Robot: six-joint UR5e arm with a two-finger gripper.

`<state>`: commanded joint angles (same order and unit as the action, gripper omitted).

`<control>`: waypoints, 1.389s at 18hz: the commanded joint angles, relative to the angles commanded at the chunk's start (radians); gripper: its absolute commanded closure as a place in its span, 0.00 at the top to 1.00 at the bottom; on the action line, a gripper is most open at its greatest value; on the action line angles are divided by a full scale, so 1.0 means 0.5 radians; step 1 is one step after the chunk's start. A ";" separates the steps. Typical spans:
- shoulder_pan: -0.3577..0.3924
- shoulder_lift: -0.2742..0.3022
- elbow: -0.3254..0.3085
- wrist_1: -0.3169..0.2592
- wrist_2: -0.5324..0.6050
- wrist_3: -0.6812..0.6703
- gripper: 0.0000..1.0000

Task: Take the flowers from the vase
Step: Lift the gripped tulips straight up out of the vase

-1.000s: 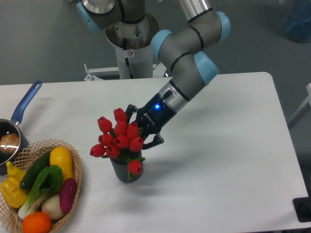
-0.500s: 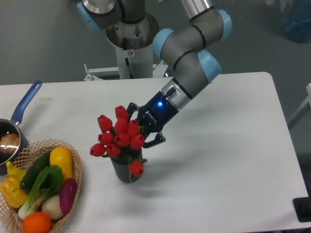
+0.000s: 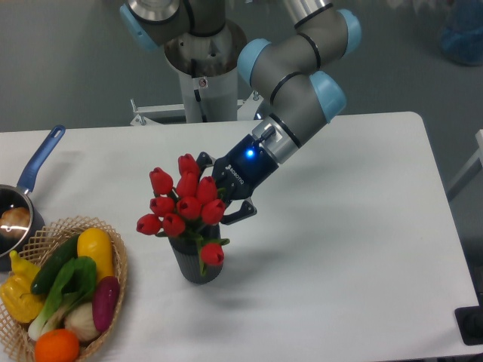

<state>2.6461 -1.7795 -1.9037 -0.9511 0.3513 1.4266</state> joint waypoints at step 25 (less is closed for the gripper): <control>0.046 0.086 0.172 -0.003 -0.132 -0.491 0.48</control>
<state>2.6691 -1.7365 -1.8178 -0.9526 0.2853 1.1812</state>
